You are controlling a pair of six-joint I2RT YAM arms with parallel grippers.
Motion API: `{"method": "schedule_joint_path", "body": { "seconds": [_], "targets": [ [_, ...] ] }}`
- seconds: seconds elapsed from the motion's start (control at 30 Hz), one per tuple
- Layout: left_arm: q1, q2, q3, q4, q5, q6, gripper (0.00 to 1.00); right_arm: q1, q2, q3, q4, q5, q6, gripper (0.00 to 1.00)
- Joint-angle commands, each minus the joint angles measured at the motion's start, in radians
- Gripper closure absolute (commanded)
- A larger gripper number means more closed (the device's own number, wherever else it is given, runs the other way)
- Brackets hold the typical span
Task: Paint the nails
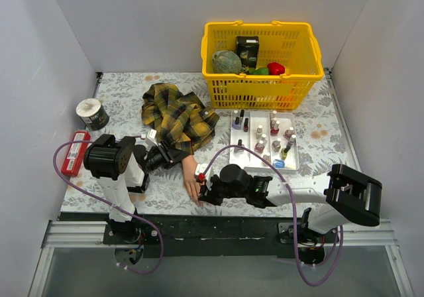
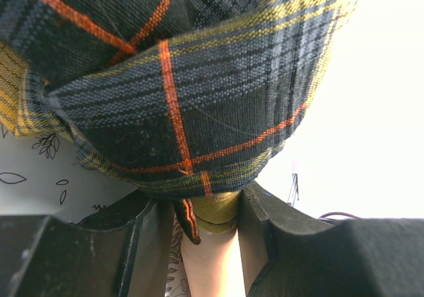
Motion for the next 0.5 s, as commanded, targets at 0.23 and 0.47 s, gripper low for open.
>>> {"method": "schedule_joint_path", "body": {
  "seconds": [0.23, 0.47],
  "targets": [
    [-0.006, -0.046, -0.024, 0.029, 0.03, 0.067, 0.83, 0.003, 0.03, 0.044, 0.066, -0.044, -0.015, 0.99],
    [-0.006, -0.046, -0.024, 0.032, 0.03, 0.066, 0.83, 0.003, 0.076, 0.086, 0.046, -0.047, -0.015, 0.99]
  ]
}}
